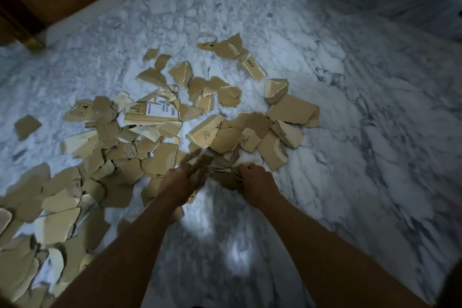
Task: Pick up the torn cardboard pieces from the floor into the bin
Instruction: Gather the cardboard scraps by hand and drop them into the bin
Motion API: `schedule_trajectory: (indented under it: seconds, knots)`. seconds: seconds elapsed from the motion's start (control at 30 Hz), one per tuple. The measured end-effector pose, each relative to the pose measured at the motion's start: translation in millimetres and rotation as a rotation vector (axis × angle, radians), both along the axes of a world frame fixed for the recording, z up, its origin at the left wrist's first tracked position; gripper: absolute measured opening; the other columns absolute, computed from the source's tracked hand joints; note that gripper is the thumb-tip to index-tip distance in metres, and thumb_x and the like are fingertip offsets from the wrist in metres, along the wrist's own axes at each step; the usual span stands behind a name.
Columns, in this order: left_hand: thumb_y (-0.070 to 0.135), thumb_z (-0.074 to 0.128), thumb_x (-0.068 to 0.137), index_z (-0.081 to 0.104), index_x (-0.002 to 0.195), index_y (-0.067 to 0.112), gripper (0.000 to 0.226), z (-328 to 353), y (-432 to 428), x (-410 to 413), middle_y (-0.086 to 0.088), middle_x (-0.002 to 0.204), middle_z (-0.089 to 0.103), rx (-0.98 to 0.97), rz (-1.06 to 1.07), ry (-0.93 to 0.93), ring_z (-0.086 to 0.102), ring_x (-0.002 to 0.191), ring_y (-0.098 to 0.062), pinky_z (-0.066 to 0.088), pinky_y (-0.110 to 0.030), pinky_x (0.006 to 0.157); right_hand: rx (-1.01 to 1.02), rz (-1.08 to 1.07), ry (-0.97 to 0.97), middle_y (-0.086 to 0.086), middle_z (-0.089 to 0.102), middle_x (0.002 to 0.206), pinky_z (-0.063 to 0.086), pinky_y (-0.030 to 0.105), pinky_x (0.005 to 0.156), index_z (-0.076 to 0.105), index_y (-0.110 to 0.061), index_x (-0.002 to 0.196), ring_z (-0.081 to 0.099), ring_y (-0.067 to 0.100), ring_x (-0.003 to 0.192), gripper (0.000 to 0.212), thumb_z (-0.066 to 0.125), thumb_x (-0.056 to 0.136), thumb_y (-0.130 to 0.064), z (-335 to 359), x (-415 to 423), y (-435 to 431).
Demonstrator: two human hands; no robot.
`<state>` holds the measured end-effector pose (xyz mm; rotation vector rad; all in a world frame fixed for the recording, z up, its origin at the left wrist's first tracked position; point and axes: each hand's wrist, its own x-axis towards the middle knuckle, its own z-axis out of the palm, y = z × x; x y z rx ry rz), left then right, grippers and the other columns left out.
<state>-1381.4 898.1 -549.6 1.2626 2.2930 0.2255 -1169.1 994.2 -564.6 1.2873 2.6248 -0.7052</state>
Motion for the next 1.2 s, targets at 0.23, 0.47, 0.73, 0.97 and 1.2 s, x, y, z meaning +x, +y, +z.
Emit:
schedule_trajectory:
  seconds: [0.23,0.47,0.73,0.97,1.2]
  knots:
    - [0.052,0.057,0.089,0.058,0.117,0.02,0.043,-3.7,8.6,-3.0,-0.01,0.087,0.07,-0.05,-0.066,0.07,0.066,0.078,-0.03,0.056,-0.039,0.068,-0.01,-0.07,-0.118,0.016,0.031,0.141,0.047,0.047,0.089,0.044,-0.015,0.131,0.037,0.039,0.124,0.07,0.077,0.075,-0.04,3.1,6.7,8.5]
    - [0.049,0.061,0.09,0.062,0.131,0.024,0.047,47.0,72.1,-38.6,-0.009,0.091,0.066,-0.137,-0.062,0.087,0.064,0.079,-0.022,0.049,-0.029,0.065,-0.039,-0.094,-0.181,0.012,0.04,0.127,0.044,0.048,0.088,0.036,-0.015,0.129,0.043,0.037,0.115,0.084,0.079,0.067,-0.052,1.2,9.1,19.1]
    - [0.029,0.082,0.073,0.06,0.127,0.018,0.059,30.7,153.5,14.7,-0.005,0.112,0.063,-0.244,-0.401,0.002,0.06,0.099,-0.024,0.049,-0.032,0.078,-0.165,0.112,-0.067,0.002,0.06,0.095,0.046,0.029,0.069,0.063,-0.017,0.103,0.061,0.021,0.09,0.033,0.075,0.074,-0.027,28.9,47.6,46.8]
    - [0.045,0.067,0.078,0.064,0.119,0.025,0.046,10.6,138.2,29.2,-0.005,0.119,0.06,-0.094,-0.375,0.215,0.053,0.115,-0.034,0.046,-0.042,0.086,-0.316,-0.464,0.144,0.008,0.064,0.085,0.05,0.03,0.066,0.067,-0.009,0.093,0.064,0.027,0.082,0.026,0.077,0.078,-0.027,46.1,83.4,103.5]
    - [0.047,0.068,0.078,0.068,0.112,0.015,0.046,11.3,109.4,42.0,-0.009,0.119,0.058,0.039,-0.248,0.195,0.061,0.1,-0.036,0.054,-0.043,0.078,-0.297,-0.789,0.136,0.005,0.064,0.119,0.053,0.042,0.094,0.061,-0.029,0.12,0.062,0.031,0.109,0.051,0.067,0.074,-0.05,6.8,43.9,84.8]
